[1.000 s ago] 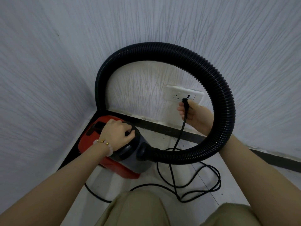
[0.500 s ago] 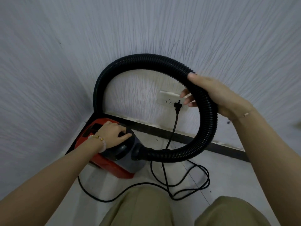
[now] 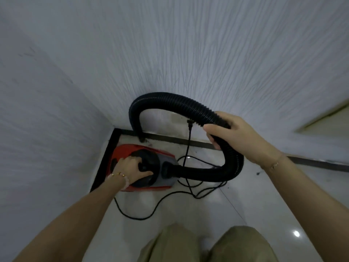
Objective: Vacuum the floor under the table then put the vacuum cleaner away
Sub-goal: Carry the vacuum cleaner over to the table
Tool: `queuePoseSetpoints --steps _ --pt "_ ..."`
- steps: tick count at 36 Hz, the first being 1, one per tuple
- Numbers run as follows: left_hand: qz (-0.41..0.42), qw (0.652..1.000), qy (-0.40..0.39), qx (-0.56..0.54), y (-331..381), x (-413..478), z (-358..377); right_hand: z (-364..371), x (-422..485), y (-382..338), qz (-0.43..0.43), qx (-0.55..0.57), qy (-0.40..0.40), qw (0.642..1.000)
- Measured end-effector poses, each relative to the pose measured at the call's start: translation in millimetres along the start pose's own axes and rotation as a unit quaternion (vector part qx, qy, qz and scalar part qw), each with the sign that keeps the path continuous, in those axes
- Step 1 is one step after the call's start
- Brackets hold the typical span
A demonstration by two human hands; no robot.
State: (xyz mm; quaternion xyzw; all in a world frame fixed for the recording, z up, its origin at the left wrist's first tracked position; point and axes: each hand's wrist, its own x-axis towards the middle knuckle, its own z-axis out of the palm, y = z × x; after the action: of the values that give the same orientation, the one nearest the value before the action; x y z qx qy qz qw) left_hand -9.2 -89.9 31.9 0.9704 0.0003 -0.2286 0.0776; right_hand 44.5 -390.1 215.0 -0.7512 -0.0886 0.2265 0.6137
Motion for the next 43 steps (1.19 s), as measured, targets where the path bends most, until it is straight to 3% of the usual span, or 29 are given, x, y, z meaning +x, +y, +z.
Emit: queuePoseSetpoints --steps 7,15,23,36,43 --pt "-0.018 0.995 -0.049 -0.088 63.5 -94.5 -54.5 -31.0 -84.9 -99.0 0.052 0.010 0.042 0.998" --pt "0.042 0.986 -0.113 -0.119 129.1 -224.0 -135.8 -54.6 -204.3 -218.4 0.147 0.038 0.113 0.982" --pt "0.108 0.982 -0.085 -0.129 171.5 -322.5 -209.8 -43.9 -332.9 -299.6 0.163 0.010 0.222 0.961" --pt "0.291 0.956 -0.028 0.010 242.0 -373.5 -262.5 -26.3 -491.6 -296.8 0.184 0.021 0.398 0.899" --pt "0.324 0.945 -0.020 0.023 327.4 -368.4 -273.8 -68.4 -550.4 -270.7 0.176 0.033 0.501 0.847"
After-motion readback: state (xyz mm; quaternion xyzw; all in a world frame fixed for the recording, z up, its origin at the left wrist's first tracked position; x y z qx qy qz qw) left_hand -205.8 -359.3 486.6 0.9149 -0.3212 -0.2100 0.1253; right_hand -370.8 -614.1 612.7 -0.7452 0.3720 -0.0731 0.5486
